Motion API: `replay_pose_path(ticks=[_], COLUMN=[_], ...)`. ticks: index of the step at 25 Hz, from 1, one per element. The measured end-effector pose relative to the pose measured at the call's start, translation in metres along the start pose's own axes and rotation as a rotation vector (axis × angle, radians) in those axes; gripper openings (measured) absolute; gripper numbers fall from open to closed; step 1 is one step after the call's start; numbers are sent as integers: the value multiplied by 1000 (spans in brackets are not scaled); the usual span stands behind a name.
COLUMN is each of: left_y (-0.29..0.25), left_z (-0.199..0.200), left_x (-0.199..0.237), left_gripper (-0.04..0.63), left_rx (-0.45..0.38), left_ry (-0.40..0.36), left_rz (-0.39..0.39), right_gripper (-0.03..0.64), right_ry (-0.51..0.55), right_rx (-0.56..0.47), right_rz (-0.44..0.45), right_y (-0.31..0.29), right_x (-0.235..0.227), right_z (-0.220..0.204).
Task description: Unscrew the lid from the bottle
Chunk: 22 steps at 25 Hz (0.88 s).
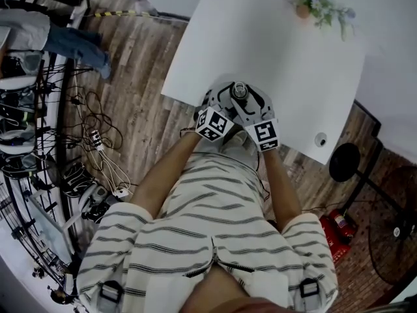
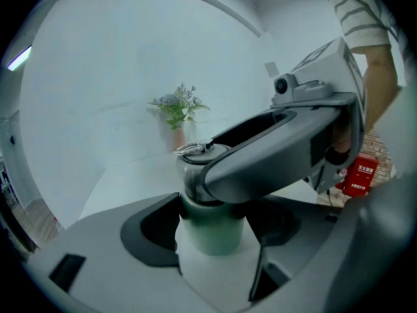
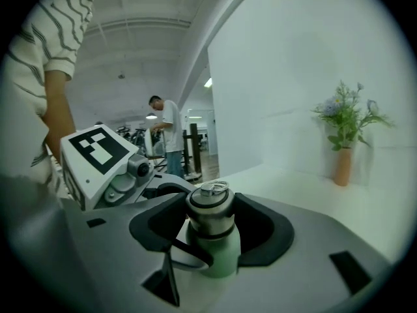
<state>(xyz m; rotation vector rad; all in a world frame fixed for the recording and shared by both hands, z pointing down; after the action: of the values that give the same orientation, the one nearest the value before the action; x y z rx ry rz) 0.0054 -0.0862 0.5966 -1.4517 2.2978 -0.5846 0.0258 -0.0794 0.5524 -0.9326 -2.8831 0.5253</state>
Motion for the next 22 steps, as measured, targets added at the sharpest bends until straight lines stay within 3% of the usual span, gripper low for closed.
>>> replay_pose_path(ticks=[7, 11, 17, 22], left_y=[-1, 0, 0, -1], left_z=[0, 0, -1, 0], left_x=[0, 0, 0, 0], left_gripper=[313, 313, 313, 313], left_rx=[1, 4, 3, 1], left_ry=[1, -1, -1, -2], left_rz=[-1, -2, -5, -4], right_gripper=[242, 239, 239, 241], right_ry=[73, 109, 149, 154], right_rx=[14, 28, 49, 56], right_rz=[388, 536, 601, 591], right_y=[-1, -2, -4, -3], right_x=[-10, -12, -12, -12], right_z=[-2, 0, 1, 2])
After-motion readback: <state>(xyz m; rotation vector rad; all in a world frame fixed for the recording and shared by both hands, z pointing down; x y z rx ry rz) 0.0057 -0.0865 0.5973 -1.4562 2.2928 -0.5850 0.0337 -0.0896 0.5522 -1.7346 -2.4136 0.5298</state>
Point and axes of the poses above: the fingertips, and each gripper's own axes: y backward along the fingers, x to its left, z out of its top, the point moved 3 cm from there along y, backward along the fingers, and after that the axes turned 4 degrees about -z, right-handed, at the moved point
